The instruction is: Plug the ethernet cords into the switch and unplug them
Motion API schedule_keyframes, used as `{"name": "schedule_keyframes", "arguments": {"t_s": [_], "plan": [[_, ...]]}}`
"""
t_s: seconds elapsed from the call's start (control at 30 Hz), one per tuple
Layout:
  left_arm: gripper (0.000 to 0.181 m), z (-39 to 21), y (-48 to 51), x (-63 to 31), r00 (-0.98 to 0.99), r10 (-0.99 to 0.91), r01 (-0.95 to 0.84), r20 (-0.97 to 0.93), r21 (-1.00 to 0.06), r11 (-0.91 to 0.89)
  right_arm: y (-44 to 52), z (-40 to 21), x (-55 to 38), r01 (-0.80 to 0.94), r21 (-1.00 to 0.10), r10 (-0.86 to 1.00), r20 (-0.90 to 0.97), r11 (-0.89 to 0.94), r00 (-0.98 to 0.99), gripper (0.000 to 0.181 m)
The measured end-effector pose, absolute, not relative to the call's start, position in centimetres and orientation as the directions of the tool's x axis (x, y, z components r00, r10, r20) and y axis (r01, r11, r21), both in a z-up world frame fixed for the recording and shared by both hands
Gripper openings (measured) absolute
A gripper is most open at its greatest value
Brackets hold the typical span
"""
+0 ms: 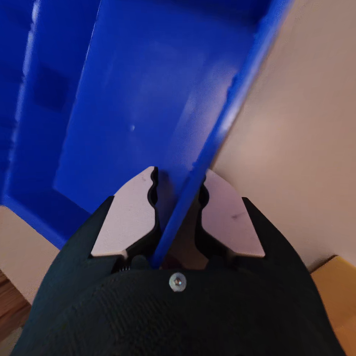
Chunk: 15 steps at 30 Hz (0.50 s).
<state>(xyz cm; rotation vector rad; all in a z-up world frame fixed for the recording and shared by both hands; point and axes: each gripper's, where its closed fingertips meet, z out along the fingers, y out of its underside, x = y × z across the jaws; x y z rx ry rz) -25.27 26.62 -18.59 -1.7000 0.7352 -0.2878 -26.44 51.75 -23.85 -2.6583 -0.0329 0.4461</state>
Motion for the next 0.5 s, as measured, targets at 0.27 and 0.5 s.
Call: {"name": "schedule_keyframes", "arguments": {"t_s": [0.27, 0.5], "plan": [[0.007, -18.5, 26.7, -25.7, 0.759, -0.609, -0.341, -0.231, -0.937, -0.069, 51.4, -12.3, -24.2, 0.052, -0.579, 0.328, -0.385, -0.814, 0.863, 0.04], [0.006, -18.6, 28.5, -27.8, 0.77, -0.616, -0.296, -0.164, -0.948, -0.117, 44.3, 0.2, -7.1, 0.1, -0.786, 0.472, -0.26, -0.611, 0.843, 0.04]]}}
